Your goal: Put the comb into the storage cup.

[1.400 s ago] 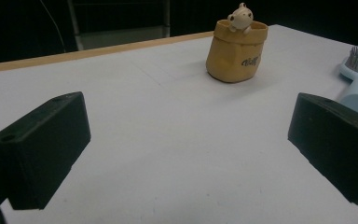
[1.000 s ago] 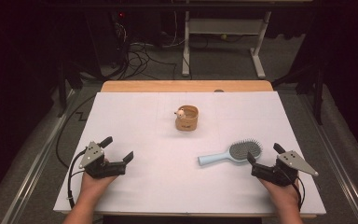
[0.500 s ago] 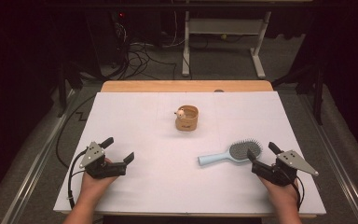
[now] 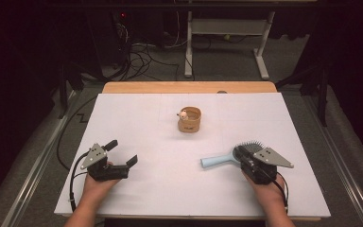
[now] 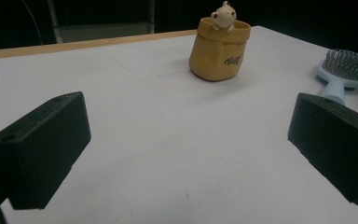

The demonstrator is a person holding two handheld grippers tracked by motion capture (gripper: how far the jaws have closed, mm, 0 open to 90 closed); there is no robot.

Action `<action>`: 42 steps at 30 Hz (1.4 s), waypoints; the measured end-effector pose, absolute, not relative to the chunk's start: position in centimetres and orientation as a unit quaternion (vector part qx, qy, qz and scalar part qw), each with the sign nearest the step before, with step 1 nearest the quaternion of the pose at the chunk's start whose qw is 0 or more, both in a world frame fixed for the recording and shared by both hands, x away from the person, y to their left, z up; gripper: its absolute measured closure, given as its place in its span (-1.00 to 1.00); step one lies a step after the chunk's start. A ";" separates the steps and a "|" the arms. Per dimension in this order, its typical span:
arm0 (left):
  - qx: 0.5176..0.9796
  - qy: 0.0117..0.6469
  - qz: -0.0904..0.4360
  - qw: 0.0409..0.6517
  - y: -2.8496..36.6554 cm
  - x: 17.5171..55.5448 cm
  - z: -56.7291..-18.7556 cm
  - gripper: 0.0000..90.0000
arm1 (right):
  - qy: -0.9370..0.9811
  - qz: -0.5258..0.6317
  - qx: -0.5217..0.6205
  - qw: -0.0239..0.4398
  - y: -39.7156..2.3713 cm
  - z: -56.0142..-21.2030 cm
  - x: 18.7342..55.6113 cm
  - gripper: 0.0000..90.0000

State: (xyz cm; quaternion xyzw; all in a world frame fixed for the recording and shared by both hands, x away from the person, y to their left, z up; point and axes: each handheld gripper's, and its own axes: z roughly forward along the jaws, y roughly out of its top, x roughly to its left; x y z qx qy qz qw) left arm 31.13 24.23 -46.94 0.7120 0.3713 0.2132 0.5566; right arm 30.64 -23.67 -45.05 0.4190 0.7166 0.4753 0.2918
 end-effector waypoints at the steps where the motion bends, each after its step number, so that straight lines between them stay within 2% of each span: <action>1: 0.714 0.371 0.210 0.556 24.2 31.2 -46.9 -1.00 | 0.720 0.474 0.416 0.290 -23.4 -45.1 30.7 0.83; 5: 0.708 0.369 0.219 0.560 24.2 31.0 -46.8 -1.00 | 0.733 0.469 0.407 0.276 -21.9 -45.1 31.4 1.00; 13: 0.708 0.358 0.237 0.561 24.0 30.9 -46.8 -1.00 | 0.779 0.438 0.379 0.239 -17.6 -45.2 33.5 1.00; 21: 0.703 0.361 0.234 0.567 24.2 30.9 -46.8 -1.00 | 0.813 0.392 0.375 0.214 -15.1 -46.2 35.2 1.00; 34: 0.699 0.360 0.233 0.572 24.1 30.8 -46.7 -1.00 | 0.839 0.360 0.364 0.186 -15.0 -46.4 34.9 1.00; 42: 0.697 0.362 0.233 0.573 24.3 30.8 -46.7 -1.00 | 0.852 0.344 0.345 0.189 -15.2 -46.2 33.4 1.00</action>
